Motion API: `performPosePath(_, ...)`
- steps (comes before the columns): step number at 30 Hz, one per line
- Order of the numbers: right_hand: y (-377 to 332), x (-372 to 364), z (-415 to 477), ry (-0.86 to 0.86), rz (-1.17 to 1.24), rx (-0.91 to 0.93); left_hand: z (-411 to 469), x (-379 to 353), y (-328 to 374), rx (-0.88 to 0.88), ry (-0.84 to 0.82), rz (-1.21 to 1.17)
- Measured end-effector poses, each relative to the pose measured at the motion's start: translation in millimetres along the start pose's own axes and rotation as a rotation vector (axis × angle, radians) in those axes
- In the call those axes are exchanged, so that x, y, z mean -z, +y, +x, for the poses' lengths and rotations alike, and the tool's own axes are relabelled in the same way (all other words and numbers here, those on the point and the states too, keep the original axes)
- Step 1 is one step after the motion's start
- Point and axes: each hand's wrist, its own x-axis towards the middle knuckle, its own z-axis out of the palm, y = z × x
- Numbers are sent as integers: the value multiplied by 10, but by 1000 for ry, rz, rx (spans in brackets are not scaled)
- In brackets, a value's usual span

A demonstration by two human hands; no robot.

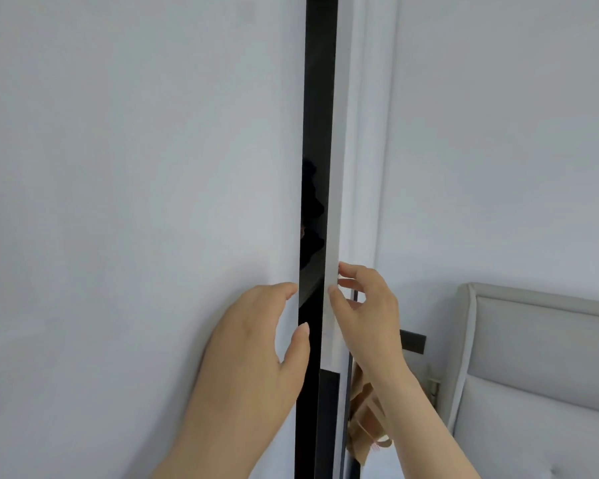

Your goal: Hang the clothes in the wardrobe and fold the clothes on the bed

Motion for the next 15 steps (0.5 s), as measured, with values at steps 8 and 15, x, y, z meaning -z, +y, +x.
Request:
performPosePath(8, -19, -204, 15, -265, 65, 11, 18, -32, -9, 13, 34, -4)
performPosePath(15, 20, -262, 25, -311, 73, -8, 12, -12, 11, 33, 52, -60)
